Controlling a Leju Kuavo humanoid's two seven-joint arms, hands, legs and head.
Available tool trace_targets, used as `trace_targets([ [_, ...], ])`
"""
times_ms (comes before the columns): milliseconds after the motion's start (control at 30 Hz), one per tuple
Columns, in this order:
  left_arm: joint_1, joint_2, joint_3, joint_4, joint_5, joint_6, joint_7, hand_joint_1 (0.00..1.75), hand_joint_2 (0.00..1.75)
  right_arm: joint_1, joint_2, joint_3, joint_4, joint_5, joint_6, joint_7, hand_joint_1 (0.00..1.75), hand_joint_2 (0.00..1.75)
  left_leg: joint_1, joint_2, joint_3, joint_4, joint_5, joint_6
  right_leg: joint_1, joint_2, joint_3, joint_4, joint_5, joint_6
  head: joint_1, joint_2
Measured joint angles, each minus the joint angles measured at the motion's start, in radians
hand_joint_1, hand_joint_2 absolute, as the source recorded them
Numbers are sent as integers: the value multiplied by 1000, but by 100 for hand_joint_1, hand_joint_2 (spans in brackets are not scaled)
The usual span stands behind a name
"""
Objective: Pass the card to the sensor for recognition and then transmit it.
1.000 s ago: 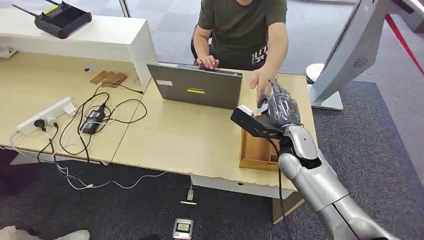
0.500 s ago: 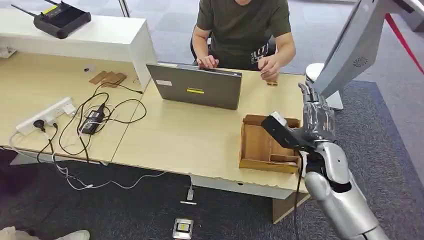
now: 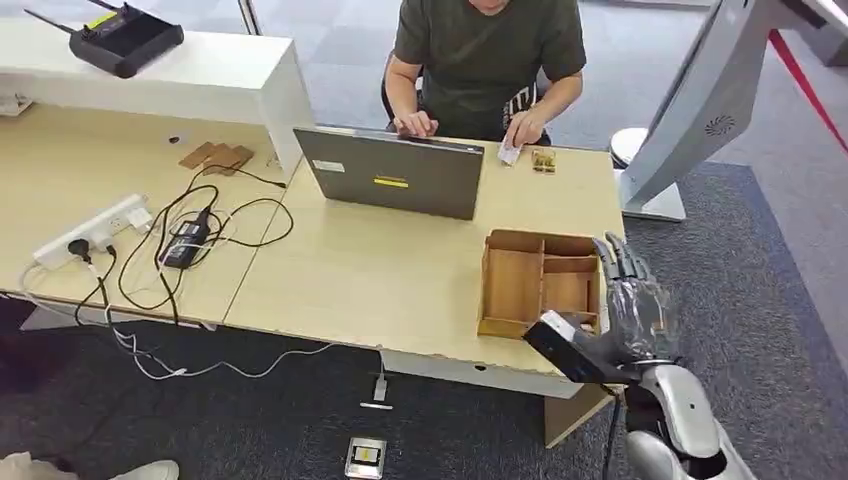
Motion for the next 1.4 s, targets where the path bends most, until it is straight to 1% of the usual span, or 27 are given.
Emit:
trace_targets([
  [200, 8, 0, 14, 0, 6, 8, -5, 0, 175, -4, 5, 37, 68, -41, 62, 0, 0, 175, 0, 0, 0, 0, 0, 0, 0, 0, 0, 0, 0, 0, 0, 0],
  [433, 9, 0, 17, 0, -2, 8, 3, 0, 175, -40, 20, 84, 177, -117, 72, -9, 0, 175, 0, 0, 0, 0, 0, 0, 0, 0, 0, 0, 0, 0, 0, 0],
  [667, 8, 0, 16, 0, -8, 6, 3, 0, 175, -80, 37, 127, 306, -166, 32, -18, 0, 175, 0, 0, 0, 0, 0, 0, 0, 0, 0, 0, 0, 0, 0, 0],
  [900, 5, -1, 16, 0, -19, 3, 11, 0, 175, -101, 43, 151, 394, -204, -9, -21, 0, 175, 0, 0, 0, 0, 0, 0, 0, 0, -1, 0, 0, 0, 0, 0],
  [1400, 6, -1, 16, 0, -16, 0, 13, 0, 175, -126, 40, 190, 460, -199, -78, -26, 0, 175, 0, 0, 0, 0, 1, 0, 0, 0, 0, 0, 0, 0, 0, 0],
])
